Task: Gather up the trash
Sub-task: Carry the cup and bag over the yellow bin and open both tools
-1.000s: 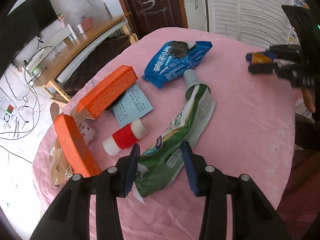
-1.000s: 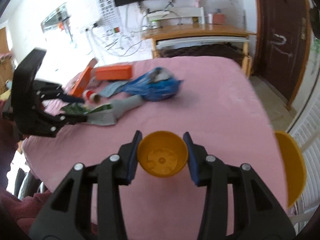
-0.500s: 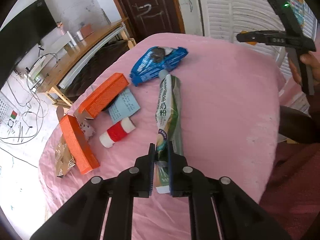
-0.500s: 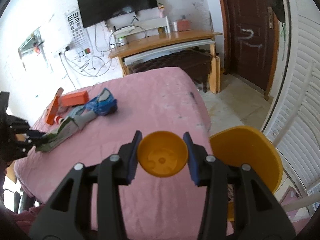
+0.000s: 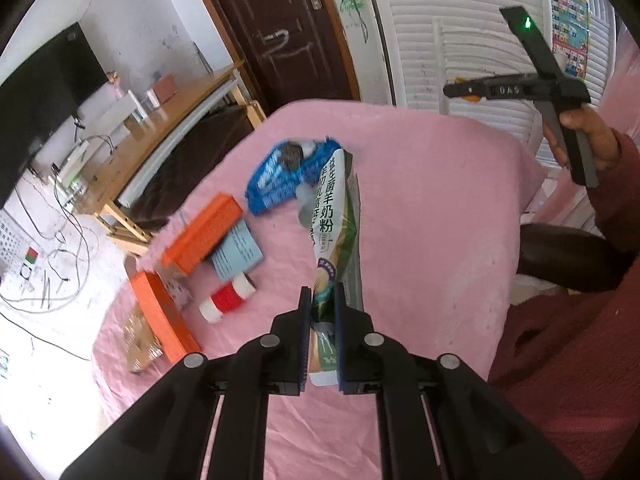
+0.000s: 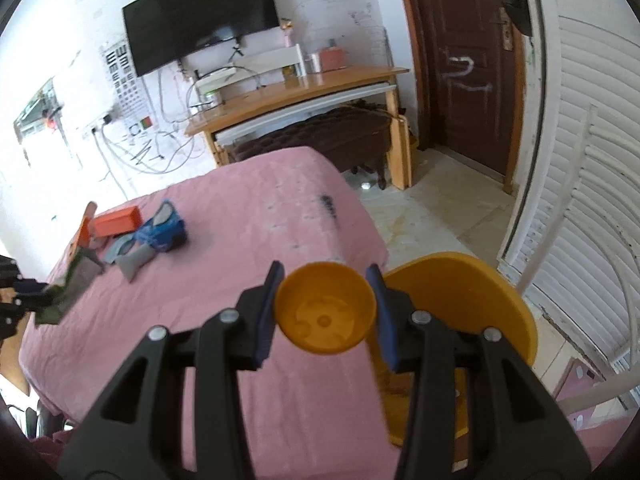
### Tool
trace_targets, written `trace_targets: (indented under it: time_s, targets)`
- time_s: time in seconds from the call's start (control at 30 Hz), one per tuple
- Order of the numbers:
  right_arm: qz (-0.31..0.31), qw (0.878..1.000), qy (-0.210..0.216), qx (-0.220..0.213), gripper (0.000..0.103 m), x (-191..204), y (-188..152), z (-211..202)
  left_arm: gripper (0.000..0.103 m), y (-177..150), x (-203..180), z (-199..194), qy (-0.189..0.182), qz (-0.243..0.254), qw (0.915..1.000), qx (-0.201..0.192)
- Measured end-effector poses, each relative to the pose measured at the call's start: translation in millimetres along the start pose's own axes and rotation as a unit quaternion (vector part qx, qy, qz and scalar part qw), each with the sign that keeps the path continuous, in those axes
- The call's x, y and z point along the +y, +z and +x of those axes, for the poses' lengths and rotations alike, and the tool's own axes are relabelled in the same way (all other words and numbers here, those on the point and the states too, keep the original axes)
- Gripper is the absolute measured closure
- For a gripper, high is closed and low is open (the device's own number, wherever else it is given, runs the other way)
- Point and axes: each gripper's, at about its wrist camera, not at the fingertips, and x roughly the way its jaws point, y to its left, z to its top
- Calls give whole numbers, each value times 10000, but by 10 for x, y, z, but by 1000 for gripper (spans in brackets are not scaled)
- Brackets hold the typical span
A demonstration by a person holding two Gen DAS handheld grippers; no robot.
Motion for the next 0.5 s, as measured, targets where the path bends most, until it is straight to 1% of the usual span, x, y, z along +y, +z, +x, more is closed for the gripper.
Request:
trace_targets:
  time_s: [0.13,0.2,0.3,0.33,0.37,0.43,0.5]
  targets:
    - [156,9995,-257,-81,62,-196,25,-11,97,300,-9,-61,40,14,9996,-287]
    - [187,9986,-471,-119,62,-316,45,-5,97,476,-35,-40,25,12,9992,-397]
    - [258,9967,-754,-148,62,-492,58,27,97,834,-141,52,-41,55,9985,-544]
    - [281,9960,-834,-144,62,-554,56,47,97,1002,-210,109,-98,83,9981,-595]
    - [321,9953,-901,-129,62,-632,50,81,97,1088,-250,144,-144,101,9979,-617]
    - [398,9945,-968,-57,62,-758,22,160,97,1407,-424,296,-322,149,9974,-633]
    - [474,9937,-1013,18,62,-865,-11,245,97,1625,-576,433,-441,181,9970,-616]
